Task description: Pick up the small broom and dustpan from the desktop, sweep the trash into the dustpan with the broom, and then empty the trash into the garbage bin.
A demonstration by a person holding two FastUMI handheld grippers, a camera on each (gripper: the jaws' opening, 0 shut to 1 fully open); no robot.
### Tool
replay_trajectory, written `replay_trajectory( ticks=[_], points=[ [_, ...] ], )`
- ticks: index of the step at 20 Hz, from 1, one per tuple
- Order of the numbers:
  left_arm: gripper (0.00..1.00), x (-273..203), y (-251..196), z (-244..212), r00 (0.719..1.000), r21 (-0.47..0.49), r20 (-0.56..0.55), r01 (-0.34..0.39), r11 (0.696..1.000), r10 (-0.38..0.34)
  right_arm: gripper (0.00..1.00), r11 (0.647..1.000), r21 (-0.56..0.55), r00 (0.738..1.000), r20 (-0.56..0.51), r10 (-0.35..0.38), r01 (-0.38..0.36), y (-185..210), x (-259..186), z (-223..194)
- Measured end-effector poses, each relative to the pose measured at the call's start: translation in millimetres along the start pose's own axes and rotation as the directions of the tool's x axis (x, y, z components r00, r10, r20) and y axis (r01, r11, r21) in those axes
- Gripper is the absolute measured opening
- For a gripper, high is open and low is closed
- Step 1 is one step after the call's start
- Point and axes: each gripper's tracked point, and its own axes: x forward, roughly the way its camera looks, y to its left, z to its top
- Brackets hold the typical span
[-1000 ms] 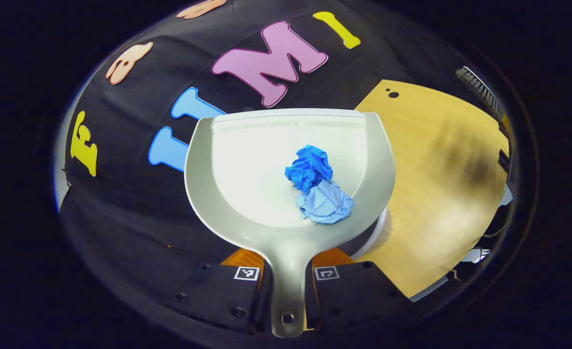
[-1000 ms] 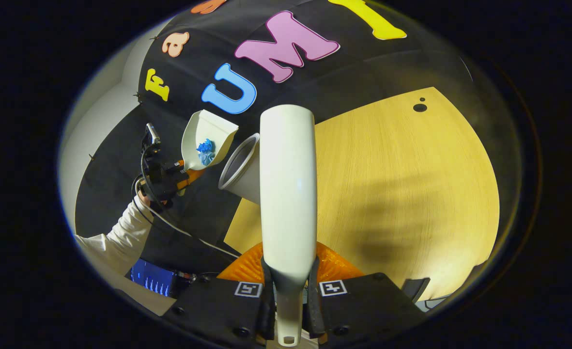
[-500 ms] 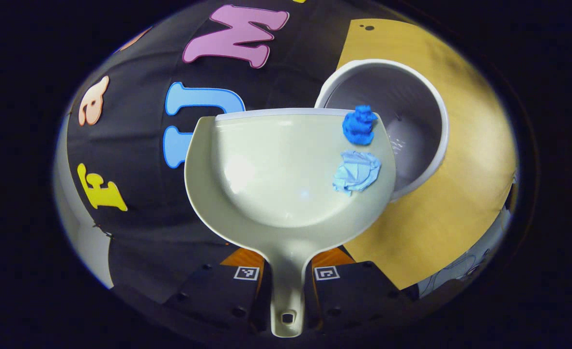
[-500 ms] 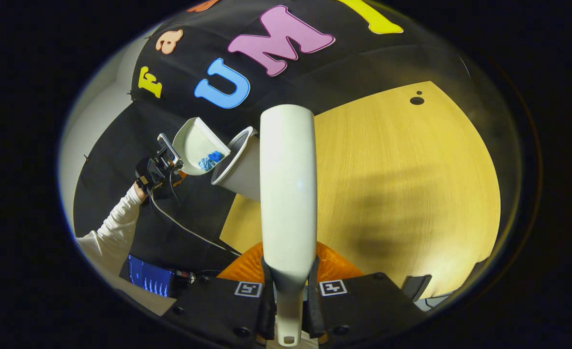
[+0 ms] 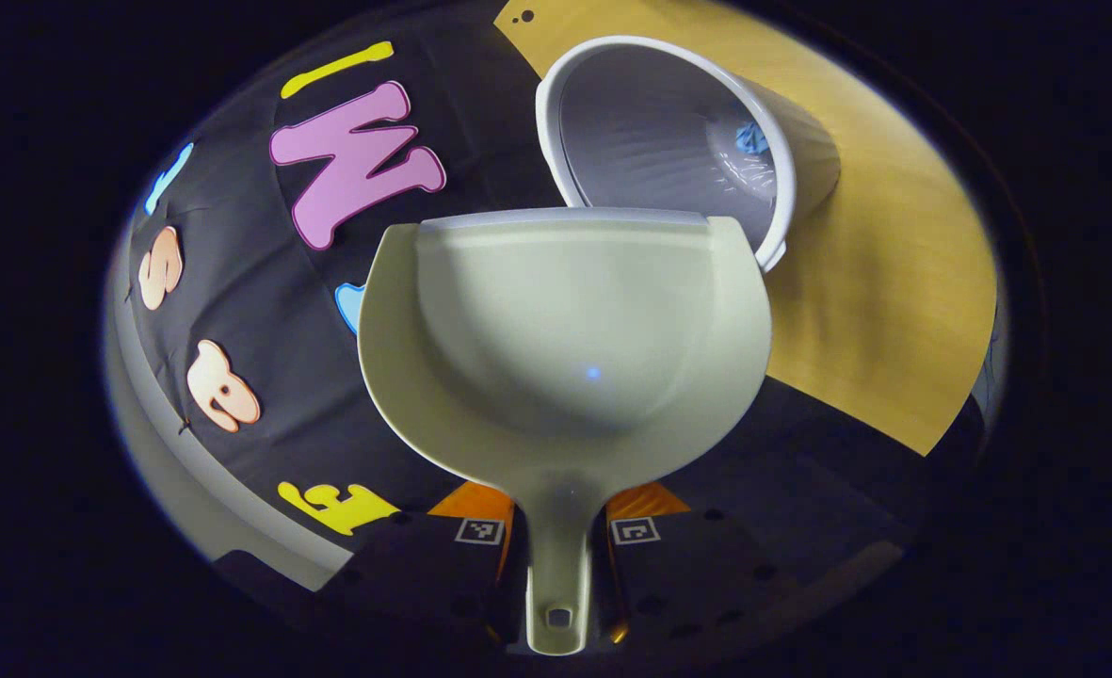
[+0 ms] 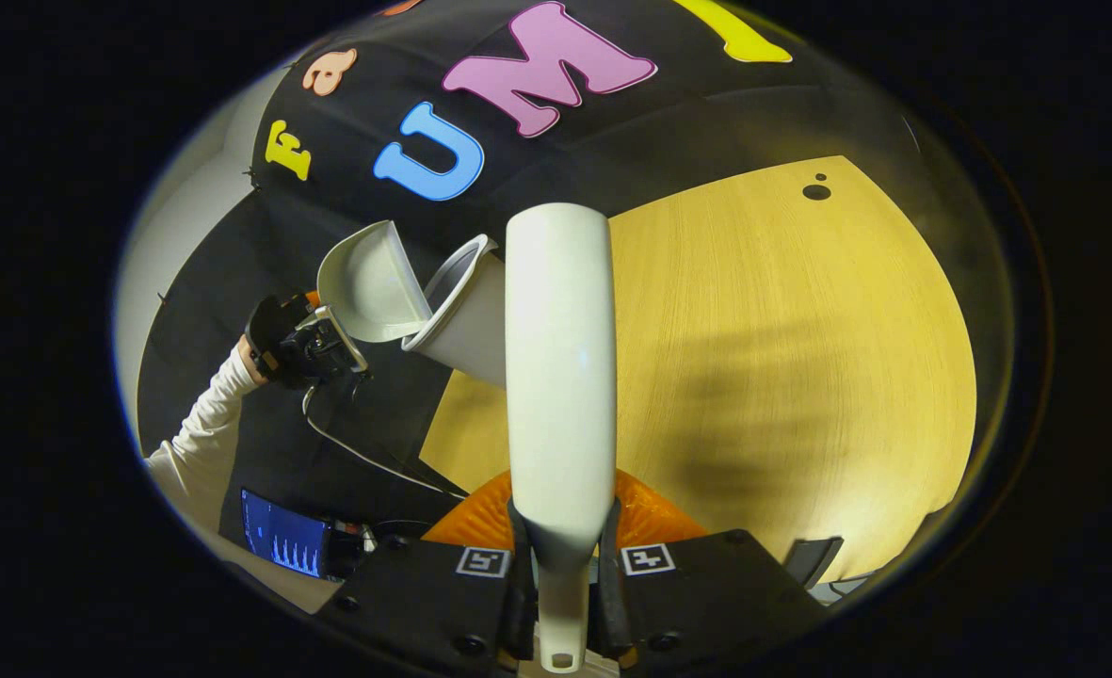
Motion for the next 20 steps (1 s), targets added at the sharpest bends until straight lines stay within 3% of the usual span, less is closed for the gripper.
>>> replay_trajectory(
  ticks=[1, 4, 7, 10, 13, 17, 19, 20],
  points=[
    [0.25, 0.8, -0.8, -0.8, 1.0, -0.02, 0.002, -0.004, 1.0, 0.004, 0.28, 1.0, -0.004, 1.0, -0.003, -0.007, 0.007, -1.6, 1.1, -0.8],
    [0.25, -7.2, -2.9, 7.9, 0.998, -0.204, 0.031, 0.052, 0.978, -0.047, 0.29, 1.0, -0.006, 1.0, -0.006, -0.02, 0.02, 2.0, 3.5, 2.2],
    [0.25, -24.2, 1.2, 28.9, 0.993, -0.405, 0.094, 0.101, 0.909, -0.068, 0.29, 1.0, 0.003, 1.0, 0.018, -0.023, 0.023, 8.3, 5.4, 19.3],
    [0.23, -40.3, 2.9, 59.0, 0.981, -0.573, 0.173, 0.171, 0.802, -0.086, 0.29, 1.0, 0.008, 0.998, 0.055, -0.024, 0.024, 15.8, 5.7, 42.3],
    [0.25, -59.4, 7.7, 82.3, 0.961, -0.673, 0.246, 0.264, 0.691, -0.127, 0.29, 1.0, 0.002, 0.996, 0.089, -0.021, 0.021, 21.4, -3.1, 62.4],
    [0.25, -103.6, 20.2, 116.0, 0.927, -0.779, 0.334, 0.373, 0.504, -0.171, 0.29, 0.999, 0.008, 0.991, 0.127, -0.047, 0.046, 17.0, -12.8, 78.4],
    [0.25, -134.4, 22.0, 138.4, 0.888, -0.797, 0.417, 0.46, 0.391, -0.195, 0.29, 0.997, 0.025, 0.987, 0.145, -0.072, 0.069, 11.9, -15.9, 83.9],
    [0.25, -152.5, 17.9, 152.1, 0.861, -0.8, 0.461, 0.508, 0.32, -0.215, 0.29, 0.996, 0.033, 0.984, 0.153, -0.093, 0.089, 7.4, -14.2, 86.6]
  ],
)
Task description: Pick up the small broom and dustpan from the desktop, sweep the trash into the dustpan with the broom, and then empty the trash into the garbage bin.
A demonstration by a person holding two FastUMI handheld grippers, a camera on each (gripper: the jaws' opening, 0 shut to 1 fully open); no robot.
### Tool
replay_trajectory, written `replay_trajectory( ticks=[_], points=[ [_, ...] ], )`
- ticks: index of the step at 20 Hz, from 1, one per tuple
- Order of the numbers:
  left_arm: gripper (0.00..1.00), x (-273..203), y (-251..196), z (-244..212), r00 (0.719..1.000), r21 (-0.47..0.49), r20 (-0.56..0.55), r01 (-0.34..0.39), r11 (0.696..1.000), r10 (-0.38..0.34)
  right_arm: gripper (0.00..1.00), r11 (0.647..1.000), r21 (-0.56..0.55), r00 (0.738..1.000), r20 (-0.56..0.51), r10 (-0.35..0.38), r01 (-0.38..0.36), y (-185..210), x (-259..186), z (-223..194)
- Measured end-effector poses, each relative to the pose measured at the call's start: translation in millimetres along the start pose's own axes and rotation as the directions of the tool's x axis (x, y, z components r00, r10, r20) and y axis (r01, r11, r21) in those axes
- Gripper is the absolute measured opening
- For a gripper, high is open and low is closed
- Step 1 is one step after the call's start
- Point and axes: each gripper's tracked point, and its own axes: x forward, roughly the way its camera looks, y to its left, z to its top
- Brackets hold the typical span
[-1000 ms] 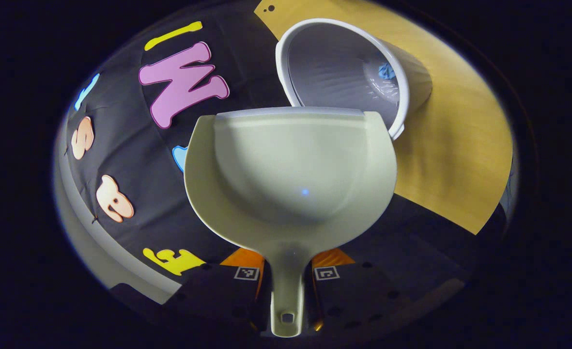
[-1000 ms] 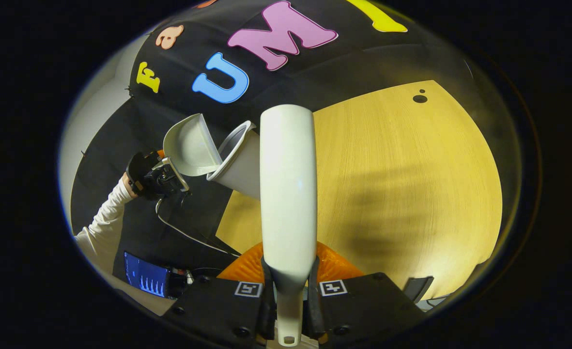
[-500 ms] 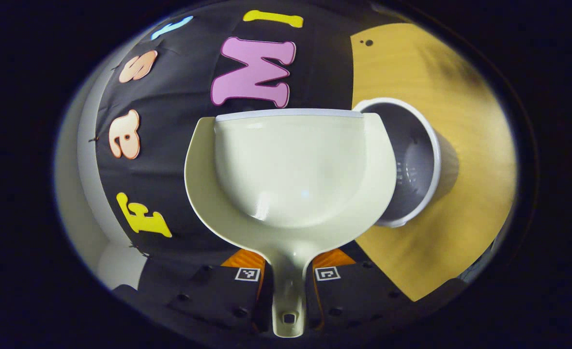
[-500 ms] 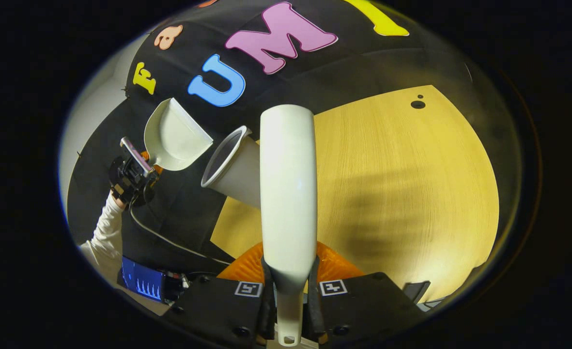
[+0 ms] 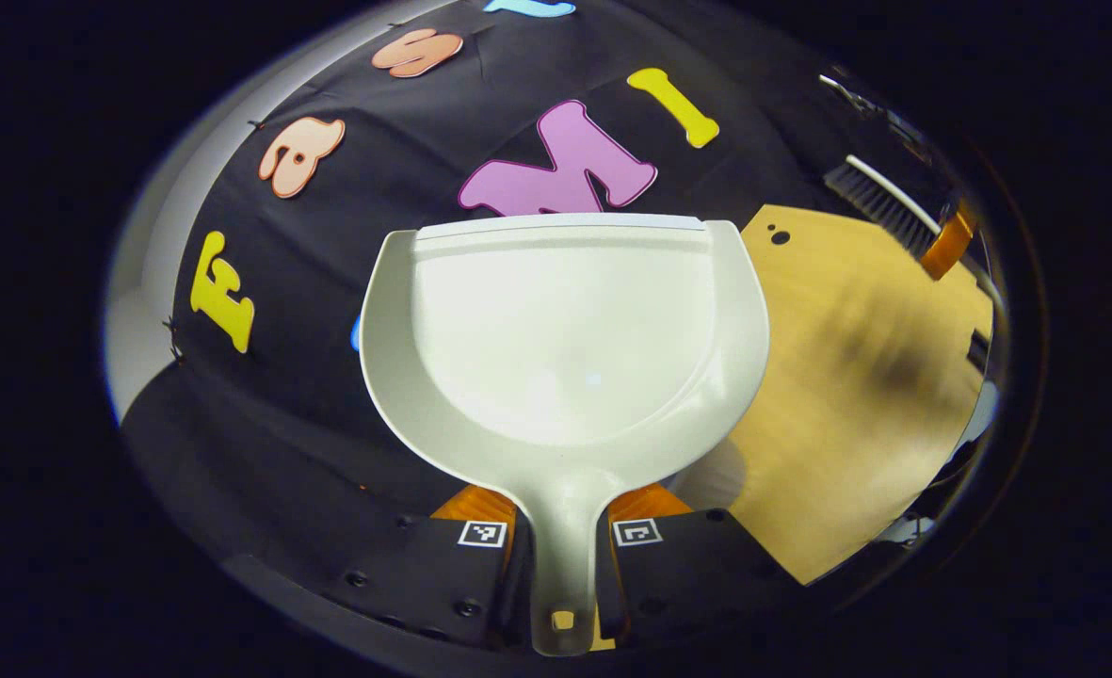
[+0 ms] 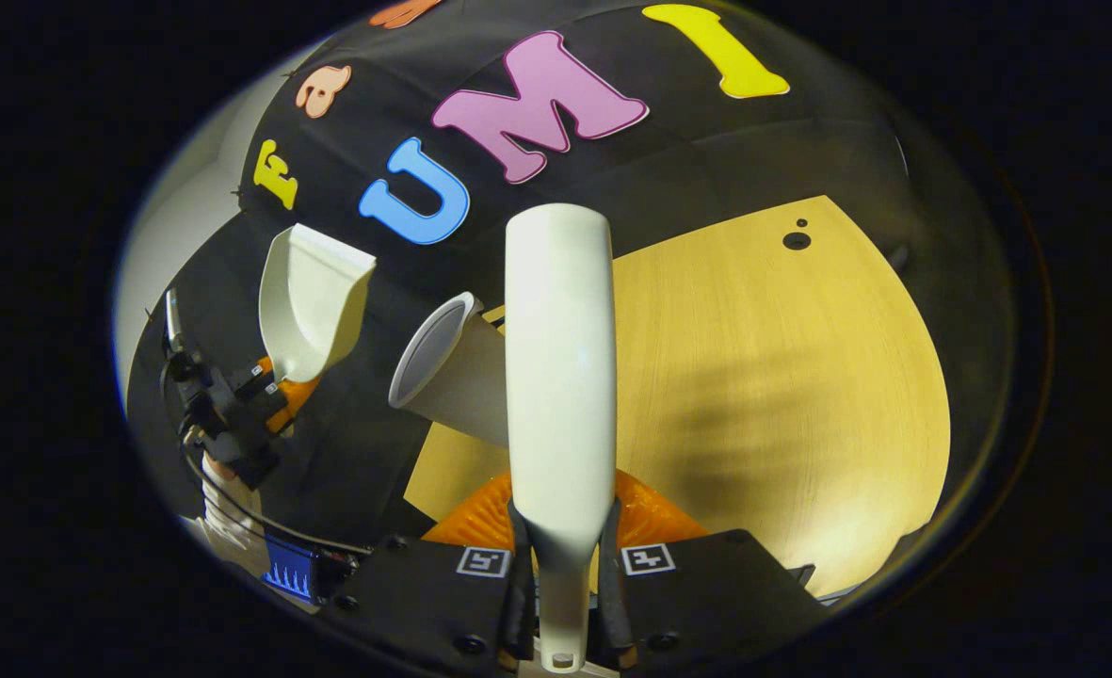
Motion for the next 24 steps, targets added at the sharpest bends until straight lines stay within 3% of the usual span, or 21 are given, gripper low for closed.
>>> replay_trajectory(
  ticks=[2, 6, 10, 12, 14, 17, 18, 20, 22, 24],
  points=[
    [0.25, -5.1, -45.3, 1.8, 0.992, -0.137, -0.009, 0.127, 0.982, -0.129, 0.29, 0.999, 0.013, 0.999, 0.008, -0.033, 0.033, -6.2, 4.5, 4.3],
    [0.22, -5.5, -134.8, -6.9, 0.932, -0.31, -0.067, 0.321, 0.895, -0.357, 0.29, 0.997, 0.05, 0.998, 0.009, -0.058, 0.058, -4.8, 13.0, 8.8],
    [0.25, -4.2, -200.0, -19.3, 0.867, -0.382, -0.132, 0.403, 0.832, -0.481, 0.29, 0.988, 0.082, 0.991, -0.014, -0.131, 0.132, -21.2, 20.8, 6.7],
    [0.25, 13.5, -228.9, -34.6, 0.827, -0.408, -0.185, 0.427, 0.807, -0.531, 0.29, 0.974, 0.092, 0.978, -0.046, -0.202, 0.205, -40.0, 27.0, -4.1],
    [0.25, 45.8, -259.2, -62.5, 0.789, -0.451, -0.264, 0.407, 0.795, -0.554, 0.28, 0.936, 0.082, 0.933, -0.148, -0.327, 0.341, -74.5, 34.8, -31.6],
    [0.25, 62.0, -298.2, -99.0, 0.68, -0.551, -0.373, 0.385, 0.74, -0.631, 0.29, 0.899, 0.051, 0.873, -0.268, -0.408, 0.436, -100.8, 54.4, -64.7],
    [0.25, 66.2, -304.0, -104.6, 0.657, -0.57, -0.387, 0.38, 0.728, -0.647, 0.29, 0.894, 0.039, 0.859, -0.3, -0.416, 0.446, -102.8, 62.0, -75.4],
    [0.25, 76.3, -301.5, -107.7, 0.635, -0.58, -0.401, 0.381, 0.72, -0.66, 0.29, 0.888, -0.002, 0.83, -0.355, -0.43, 0.46, -110.5, 76.7, -96.1],
    [0.25, 88.1, -299.7, -107.1, 0.636, -0.575, -0.416, 0.37, 0.73, -0.65, 0.29, 0.876, -0.051, 0.787, -0.417, -0.456, 0.48, -119.4, 85.7, -119.1],
    [0.25, 95.5, -305.4, -107.7, 0.631, -0.59, -0.425, 0.35, 0.727, -0.649, 0.29, 0.869, -0.069, 0.762, -0.45, -0.465, 0.489, -125.4, 96.0, -133.6]
  ],
)
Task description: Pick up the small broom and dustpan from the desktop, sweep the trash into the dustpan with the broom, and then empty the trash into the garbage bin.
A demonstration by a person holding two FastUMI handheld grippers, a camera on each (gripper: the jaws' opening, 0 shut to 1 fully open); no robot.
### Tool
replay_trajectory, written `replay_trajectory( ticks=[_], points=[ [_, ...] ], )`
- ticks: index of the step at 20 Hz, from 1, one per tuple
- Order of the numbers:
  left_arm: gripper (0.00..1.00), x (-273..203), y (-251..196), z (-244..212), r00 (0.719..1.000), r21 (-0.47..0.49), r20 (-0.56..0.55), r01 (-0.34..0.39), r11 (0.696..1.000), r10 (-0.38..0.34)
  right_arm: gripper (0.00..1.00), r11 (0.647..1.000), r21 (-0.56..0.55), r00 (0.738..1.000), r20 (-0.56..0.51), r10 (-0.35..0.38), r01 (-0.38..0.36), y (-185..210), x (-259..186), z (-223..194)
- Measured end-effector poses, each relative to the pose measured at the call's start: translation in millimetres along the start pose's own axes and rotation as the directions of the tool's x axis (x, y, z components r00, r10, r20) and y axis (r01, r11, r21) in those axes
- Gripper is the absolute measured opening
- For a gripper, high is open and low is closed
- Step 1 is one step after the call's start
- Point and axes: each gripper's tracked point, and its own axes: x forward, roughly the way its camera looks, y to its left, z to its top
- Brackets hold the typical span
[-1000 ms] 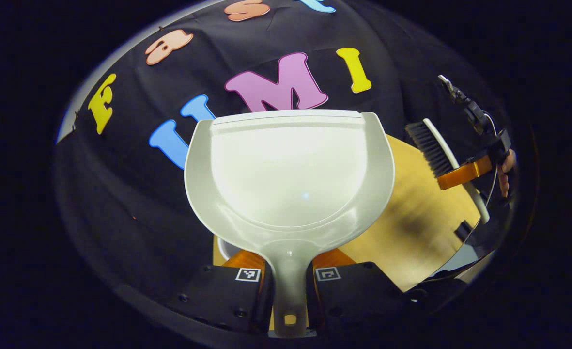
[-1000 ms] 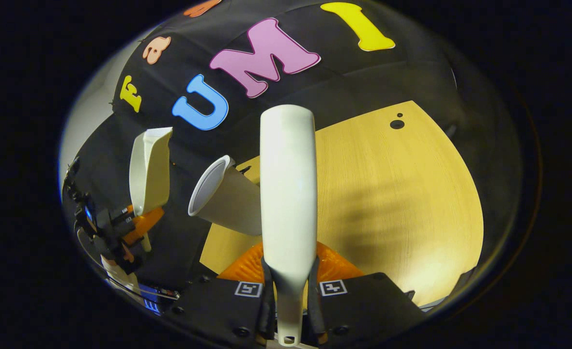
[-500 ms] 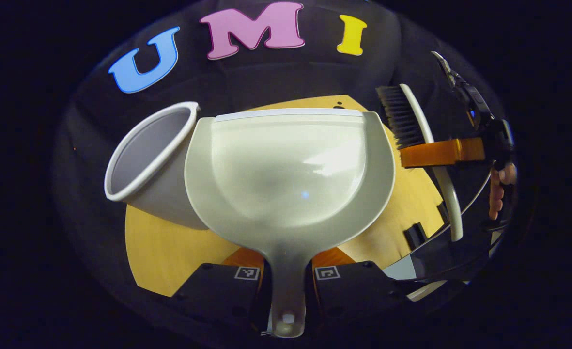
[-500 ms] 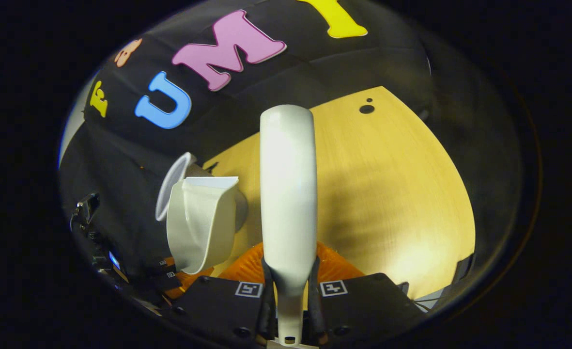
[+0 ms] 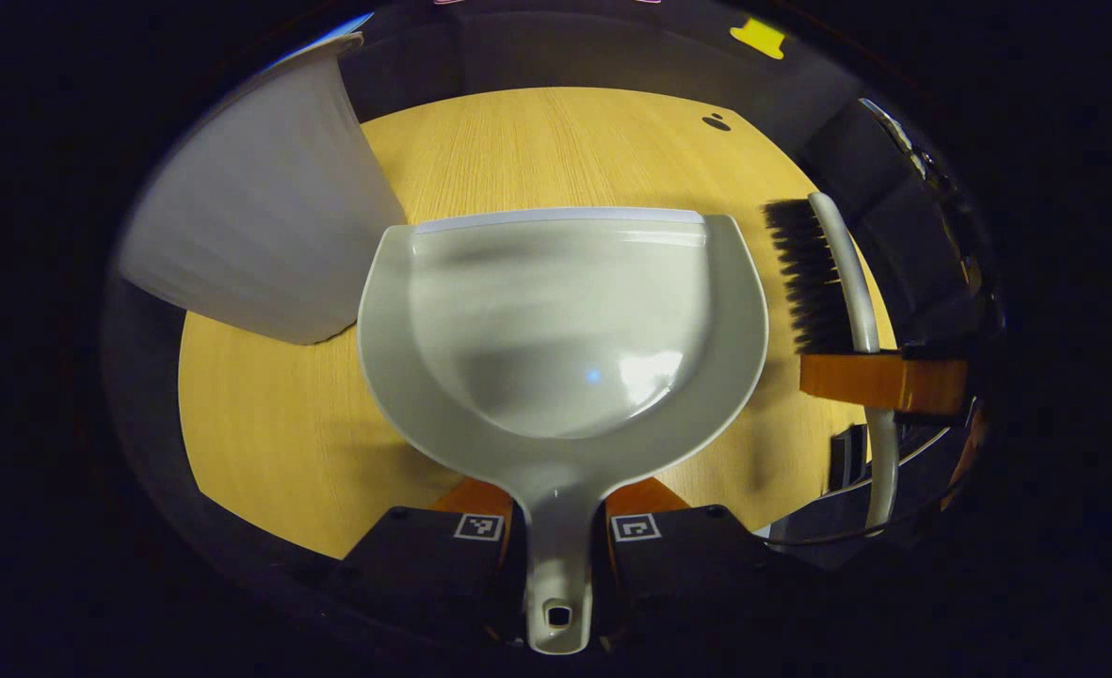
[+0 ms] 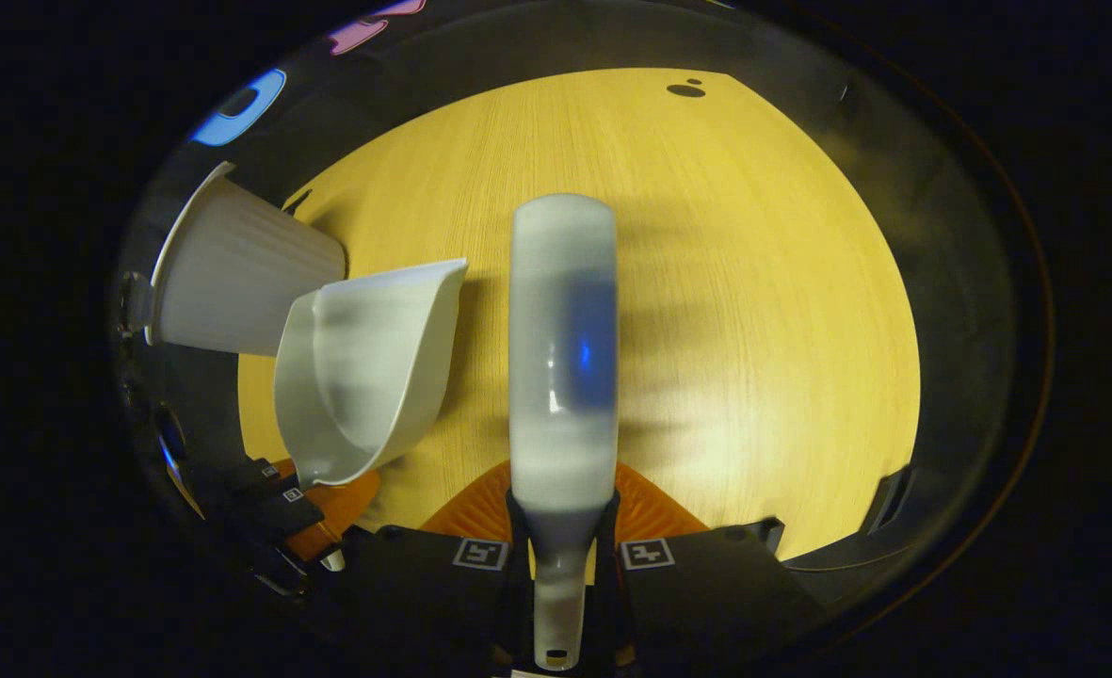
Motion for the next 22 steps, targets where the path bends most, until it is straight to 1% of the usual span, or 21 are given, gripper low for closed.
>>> replay_trajectory(
  ticks=[2, 4, 7, 9, 13, 14, 15, 18, 19, 21, 22],
  points=[
    [0.25, 2.5, -0.5, -3.0, 0.999, -0.036, -0.029, 0.021, 0.999, -0.022, 0.29, 0.999, -0.017, 0.999, -0.027, -0.032, 0.032, -2.1, 14.7, -2.9],
    [0.25, 4.8, -1.3, -11.6, 0.998, -0.045, -0.054, 0.023, 0.999, -0.025, 0.29, 0.998, -0.026, 0.997, -0.056, -0.058, 0.057, -7.5, 28.0, -10.1],
    [0.25, 9.6, -2.3, -19.7, 0.996, -0.022, -0.086, 0.001, 1.0, -0.003, 0.29, 0.997, -0.02, 0.994, -0.086, -0.073, 0.072, -11.8, 36.2, -16.2],
    [0.25, 7.3, -1.7, -17.9, 0.994, -0.024, -0.11, -0.007, 1.0, 0.004, 0.29, 0.996, -0.022, 0.991, -0.105, -0.085, 0.083, -13.5, 40.1, -18.8],
    [0.25, 7.2, -0.2, -14.4, 0.992, 0.013, -0.116, -0.054, 0.998, 0.055, 0.29, 0.996, -0.015, 0.985, -0.149, -0.085, 0.084, -13.0, 47.2, -24.6],
    [0.26, 5.4, -0.5, -15.7, 0.99, 0.014, -0.129, -0.056, 0.998, 0.057, 0.24, 0.996, -0.01, 0.984, -0.157, -0.086, 0.086, -12.8, 48.7, -24.8],
    [0.27, 4.6, -0.3, -13.6, 0.99, 0.013, -0.129, -0.056, 0.998, 0.058, 0.29, 0.996, -0.001, 0.982, -0.165, -0.088, 0.089, -12.9, 47.3, -24.6],
    [0.28, 4.6, -0.1, -14.8, 0.986, 0.017, -0.152, -0.064, 0.998, 0.066, 0.29, 0.996, 0.011, 0.98, -0.179, -0.087, 0.091, -14.6, 48.5, -27.5],
    [0.29, 4.8, 0.3, -14.3, 0.985, 0.021, -0.157, -0.065, 0.998, 0.067, 0.31, 0.996, 0.01, 0.98, -0.177, -0.087, 0.09, -14.5, 47.7, -27.1],
    [0.3, 5.5, -0.3, -14.4, 0.985, 0.015, -0.159, -0.061, 0.998, 0.063, 0.29, 0.995, 0.016, 0.981, -0.172, -0.092, 0.096, -14.1, 47.1, -25.3],
    [0.31, 5.6, -0.2, -14.9, 0.985, 0.017, -0.16, -0.059, 0.998, 0.061, 0.33, 0.995, 0.014, 0.981, -0.172, -0.095, 0.099, -13.8, 48.3, -25.8]
  ],
)
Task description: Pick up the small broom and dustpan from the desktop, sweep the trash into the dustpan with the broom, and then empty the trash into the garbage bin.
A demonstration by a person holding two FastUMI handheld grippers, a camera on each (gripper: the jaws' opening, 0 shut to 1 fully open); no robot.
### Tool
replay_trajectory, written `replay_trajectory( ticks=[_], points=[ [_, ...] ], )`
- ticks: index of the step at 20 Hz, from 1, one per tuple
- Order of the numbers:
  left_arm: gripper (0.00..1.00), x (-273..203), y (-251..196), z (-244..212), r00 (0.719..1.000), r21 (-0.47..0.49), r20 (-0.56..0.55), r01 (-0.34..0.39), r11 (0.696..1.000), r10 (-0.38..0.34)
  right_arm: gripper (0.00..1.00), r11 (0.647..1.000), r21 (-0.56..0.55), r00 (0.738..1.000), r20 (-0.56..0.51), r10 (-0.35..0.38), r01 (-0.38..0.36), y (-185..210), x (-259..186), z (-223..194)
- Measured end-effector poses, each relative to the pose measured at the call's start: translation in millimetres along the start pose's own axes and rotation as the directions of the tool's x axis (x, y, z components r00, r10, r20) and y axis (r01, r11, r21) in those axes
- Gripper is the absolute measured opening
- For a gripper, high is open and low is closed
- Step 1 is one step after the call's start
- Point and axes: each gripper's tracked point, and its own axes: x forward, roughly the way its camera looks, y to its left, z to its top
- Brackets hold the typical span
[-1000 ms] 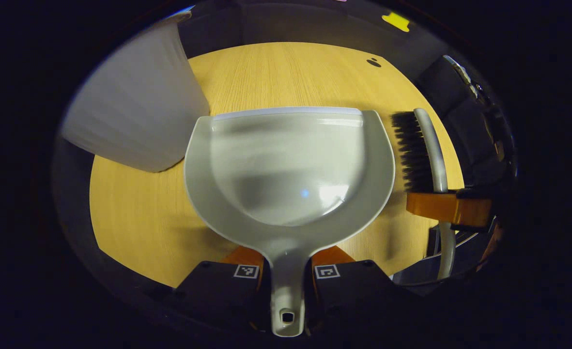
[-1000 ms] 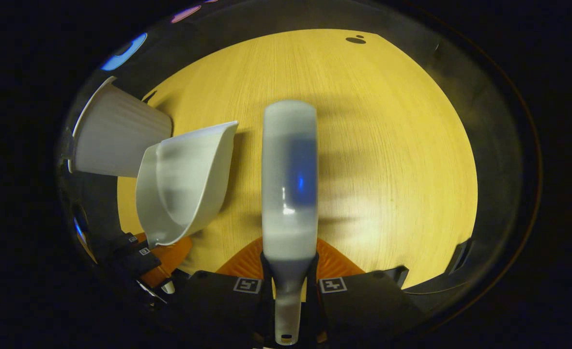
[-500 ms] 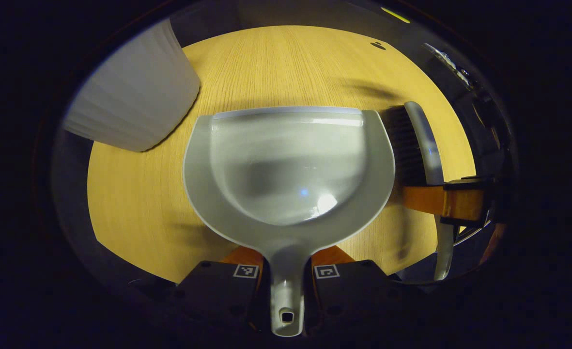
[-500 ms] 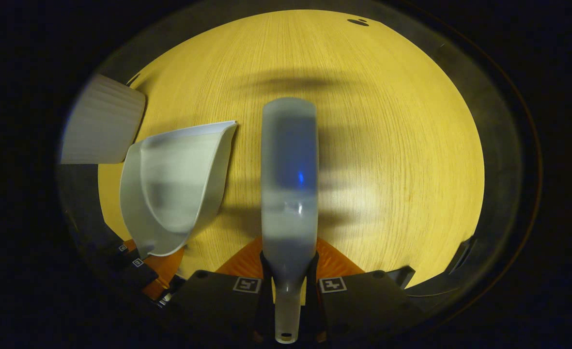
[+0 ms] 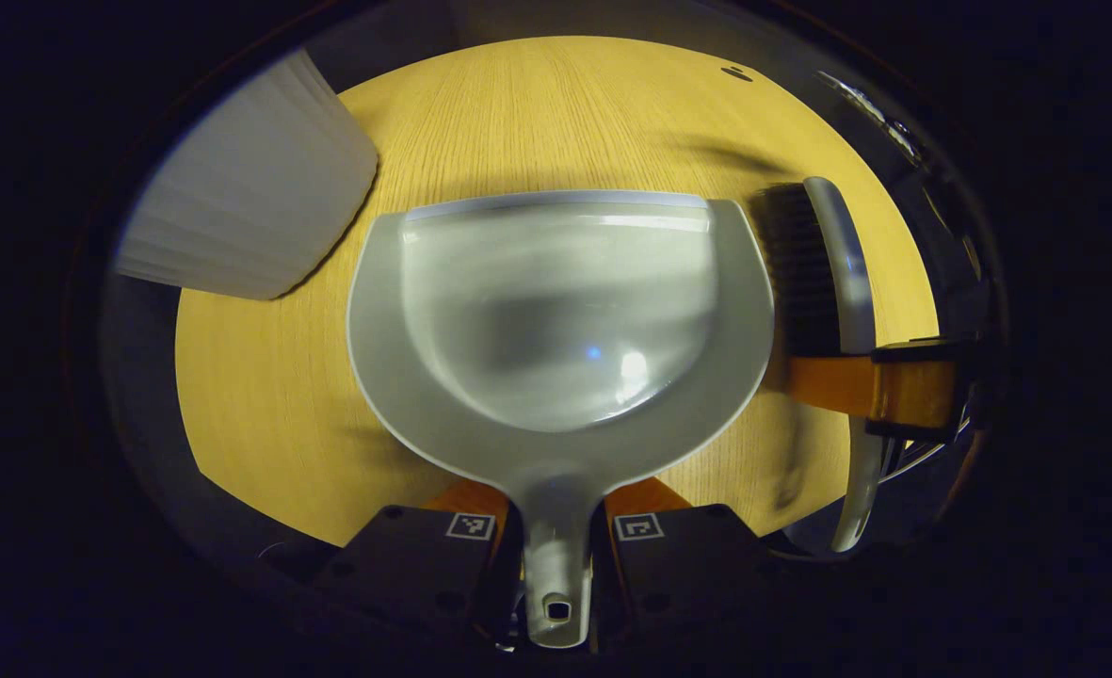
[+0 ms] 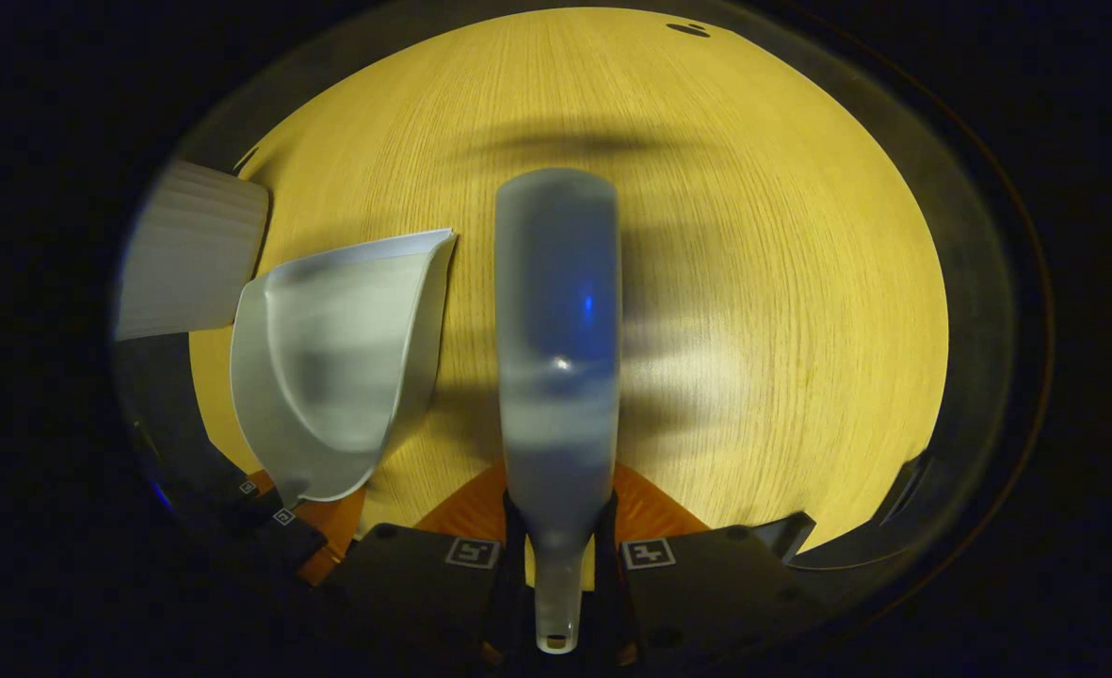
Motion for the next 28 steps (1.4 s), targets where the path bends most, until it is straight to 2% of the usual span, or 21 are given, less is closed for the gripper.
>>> replay_trajectory(
  ticks=[1, 3, 4, 6, 7, 8, 9, 10, 11, 12, 13, 14, 16, 17, 21, 24, 26, 28],
  points=[
    [0.31, 0.0, 0.4, 0.3, 1.0, 0.003, -0.001, 0.0, 1.0, 0.0, 0.38, 1.0, -0.002, 1.0, 0.0, -0.002, 0.002, -0.5, -0.5, -1.1],
    [0.33, -1.7, 6.9, 0.9, 0.999, 0.017, -0.005, -0.032, 0.999, 0.033, 0.39, 1.0, -0.004, 1.0, 0.004, -0.009, 0.009, -2.2, -2.2, -1.0],
    [0.43, -0.9, 9.4, 1.1, 0.999, 0.028, -0.007, -0.046, 0.999, 0.046, 0.43, 1.0, -0.006, 1.0, 0.005, -0.008, 0.008, -2.3, -3.4, -1.1],
    [0.58, -2.8, 13.4, 2.4, 0.997, 0.04, -0.013, -0.07, 0.997, 0.071, 0.44, 1.0, -0.003, 1.0, 0.002, 0.015, -0.015, 6.2, -1.4, -0.4],
    [0.62, -3.8, 14.9, 2.2, 0.997, 0.034, -0.014, -0.073, 0.997, 0.073, 0.49, 0.999, -0.001, 0.999, -0.002, 0.033, -0.033, 12.1, -0.8, -2.1],
    [0.7, -3.7, 14.6, 2.1, 0.998, 0.026, -0.011, -0.067, 0.997, 0.067, 0.58, 0.999, 0.001, 0.999, -0.009, 0.035, -0.035, 14.5, -0.8, -3.8],
    [0.71, -2.9, 14.7, 2.3, 0.998, 0.017, -0.006, -0.065, 0.998, 0.065, 0.72, 1.0, 0.002, 0.999, -0.005, 0.032, -0.032, 15.9, -1.1, -3.9],
    [0.72, -1.8, 14.1, 1.3, 0.998, 0.014, -0.007, -0.058, 0.998, 0.058, 0.81, 1.0, 0.0, 1.0, 0.001, 0.022, -0.022, 15.8, -0.2, -3.3],
    [0.73, -2.5, 11.0, -2.1, 0.999, 0.012, -0.013, -0.038, 0.999, 0.038, 0.81, 1.0, -0.005, 1.0, 0.005, 0.015, -0.015, 16.2, -0.9, -4.0],
    [0.82, -1.5, 7.8, -5.4, 1.0, 0.004, -0.022, -0.015, 1.0, 0.015, 0.81, 1.0, -0.005, 1.0, 0.005, 0.012, -0.012, 16.6, -0.6, -4.8],
    [0.83, -0.8, 5.8, -8.2, 1.0, -0.007, -0.023, 0.002, 1.0, -0.002, 0.82, 1.0, -0.006, 1.0, 0.002, 0.011, -0.011, 17.7, -1.7, -7.6],
    [0.83, -0.7, 4.9, -10.1, 1.0, -0.012, -0.022, 0.012, 1.0, -0.012, 0.92, 1.0, -0.013, 1.0, 0.001, 0.0, 0.0, 15.9, -1.8, -9.5],
    [0.83, -6.1, 1.9, -12.5, 0.999, 0.012, -0.003, 0.039, 0.999, -0.039, 1.0, 0.999, -0.031, 1.0, 0.011, -0.005, 0.005, 15.2, -5.9, -13.8],
    [0.83, -8.4, 0.5, -12.2, 0.999, 0.036, 0.005, 0.05, 0.998, -0.05, 0.97, 0.999, -0.04, 1.0, 0.013, 0.0, 0.001, 16.1, -8.8, -16.4],
    [0.83, -32.6, 2.4, -5.6, 0.994, 0.081, 0.099, 0.036, 0.996, -0.044, 0.98, 0.999, -0.047, 0.997, 0.072, 0.021, -0.018, 18.2, -35.4, -16.7],
    [0.83, -58.5, -10.4, -11.4, 0.982, 0.159, 0.146, 0.094, 0.983, -0.118, 0.98, 0.998, -0.048, 0.99, 0.134, 0.048, -0.042, 21.0, -65.2, -14.6],
    [0.84, -76.9, -6.7, -10.3, 0.971, 0.213, 0.218, 0.053, 0.976, -0.1, 0.98, 0.997, -0.052, 0.981, 0.181, 0.071, -0.062, 22.3, -88.2, -15.9],
    [0.83, -103.3, -3.0, -6.5, 0.942, 0.237, 0.323, 0.013, 0.972, -0.091, 0.97, 0.996, -0.059, 0.966, 0.246, 0.076, -0.063, 20.8, -115.6, -16.9]
  ],
)
